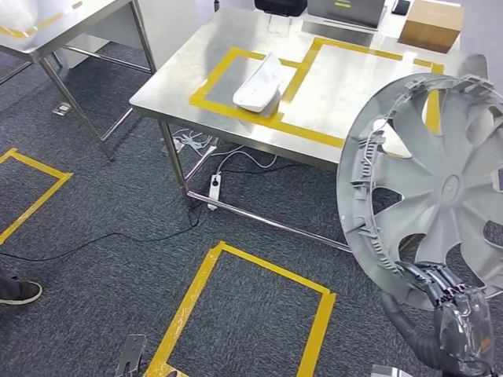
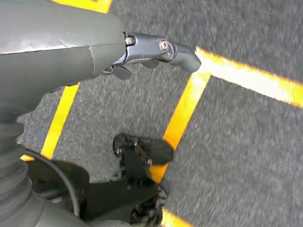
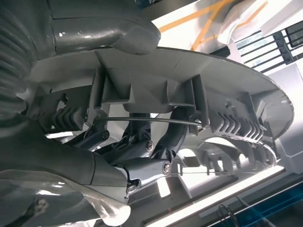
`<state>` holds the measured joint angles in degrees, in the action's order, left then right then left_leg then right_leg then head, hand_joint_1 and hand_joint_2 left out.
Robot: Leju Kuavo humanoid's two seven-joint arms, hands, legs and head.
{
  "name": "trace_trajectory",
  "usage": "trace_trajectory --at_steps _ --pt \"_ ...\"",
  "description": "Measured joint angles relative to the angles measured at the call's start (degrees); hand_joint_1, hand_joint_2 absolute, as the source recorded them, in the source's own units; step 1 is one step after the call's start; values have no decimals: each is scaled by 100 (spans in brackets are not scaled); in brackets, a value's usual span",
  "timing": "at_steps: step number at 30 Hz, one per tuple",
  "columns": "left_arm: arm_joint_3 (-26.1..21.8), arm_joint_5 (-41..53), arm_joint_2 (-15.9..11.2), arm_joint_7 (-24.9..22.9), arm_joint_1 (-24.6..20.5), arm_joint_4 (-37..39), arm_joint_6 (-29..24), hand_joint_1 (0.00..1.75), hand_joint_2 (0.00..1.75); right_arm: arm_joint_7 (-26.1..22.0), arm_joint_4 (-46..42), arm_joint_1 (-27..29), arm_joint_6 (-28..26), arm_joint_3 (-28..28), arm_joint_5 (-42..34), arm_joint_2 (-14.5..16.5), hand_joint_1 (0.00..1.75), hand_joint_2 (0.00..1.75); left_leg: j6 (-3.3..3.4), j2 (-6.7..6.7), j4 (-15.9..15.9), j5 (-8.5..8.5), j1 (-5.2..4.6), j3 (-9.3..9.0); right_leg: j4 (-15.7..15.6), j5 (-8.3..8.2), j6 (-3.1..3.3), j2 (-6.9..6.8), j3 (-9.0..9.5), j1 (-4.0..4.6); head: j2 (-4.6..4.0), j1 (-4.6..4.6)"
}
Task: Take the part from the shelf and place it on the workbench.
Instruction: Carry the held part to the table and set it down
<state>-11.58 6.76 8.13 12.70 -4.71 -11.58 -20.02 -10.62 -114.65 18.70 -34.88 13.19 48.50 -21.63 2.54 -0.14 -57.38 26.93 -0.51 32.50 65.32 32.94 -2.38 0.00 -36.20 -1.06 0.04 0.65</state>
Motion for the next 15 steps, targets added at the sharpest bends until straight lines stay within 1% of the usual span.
trace_trajectory --at_steps 1,2,3,4,5,6,7,8,9,11,12,13,14,15 --pt "0 -1 5 -3 0 0 2 0 175 -11 4 -6 4 -1 -4 1 175 175 7 2 -2 1 -1 4 393 175 -18 1 -183 -3 0 -6" --pt "0 -1 13 -7 4 0 4 0 175 -22 10 -7 8 -2 -6 1 175 175 10 5 -3 3 -2 3 714 274 -37 0 -340 -7 0 -6" --pt "0 -2 20 -8 6 0 5 0 175 -31 15 -4 11 -2 -10 2 175 175 12 6 -5 8 -2 -1 870 270 -56 -1 -425 -11 0 -6" --pt "0 -2 26 -9 5 0 4 0 175 -34 19 -2 15 -2 -16 2 175 175 9 6 -10 14 4 -6 795 151 -72 -3 -401 -19 0 -6" --pt "0 -3 32 -9 5 0 3 0 175 -35 22 -2 17 -3 -22 2 175 175 -1 4 -20 26 12 -12 516 -46 -84 -7 -278 -30 0 -6" --pt "0 -3 36 -9 5 0 2 0 175 -36 23 -3 21 -3 -27 2 175 175 -22 2 -42 46 18 -14 116 -239 -100 -15 -94 -45 0 -7" --pt "0 -3 37 -9 5 0 0 0 175 -38 25 -5 24 -3 -30 3 175 175 -52 -4 -82 72 11 -4 -252 -365 -100 -16 96 -50 0 -15" --pt "0 -2 39 -9 7 0 -2 0 175 -43 25 -5 27 -4 -29 4 175 175 -84 -9 -115 91 0 11 -496 -424 -78 -15 224 -53 0 -19" --pt "0 -2 38 -10 10 0 -3 0 175 -48 25 -2 29 -5 -27 7 175 175 -112 -12 -141 104 -13 25 -614 -421 -48 -10 290 -49 0 -17" --pt "0 -1 38 -11 17 0 -6 0 175 -53 23 13 30 -9 -26 14 175 175 -146 -12 -158 112 -16 36 -615 -408 38 4 297 -38 0 -4" --pt "0 -1 37 -11 18 0 -7 0 175 -52 23 20 30 -12 -26 17 175 175 -166 -11 -186 139 -8 38 -620 -409 68 6 304 -39 0 1" --pt "0 0 35 -11 15 0 -7 0 175 -51 23 25 30 -14 -28 19 175 175 -192 -10 -286 210 -1 72 -625 -406 101 4 317 -43 0 9" --pt "0 1 35 -11 13 0 -7 0 175 -51 23 27 30 -15 -28 21 175 175 -221 -9 -503 336 6 162 -631 -401 131 0 334 -50 0 17" --pt "0 1 37 -11 13 0 -6 0 175 -51 23 28 31 -16 -27 23 175 175 -246 -8 -831 497 13 311 -632 -391 154 -5 345 -48 0 28"
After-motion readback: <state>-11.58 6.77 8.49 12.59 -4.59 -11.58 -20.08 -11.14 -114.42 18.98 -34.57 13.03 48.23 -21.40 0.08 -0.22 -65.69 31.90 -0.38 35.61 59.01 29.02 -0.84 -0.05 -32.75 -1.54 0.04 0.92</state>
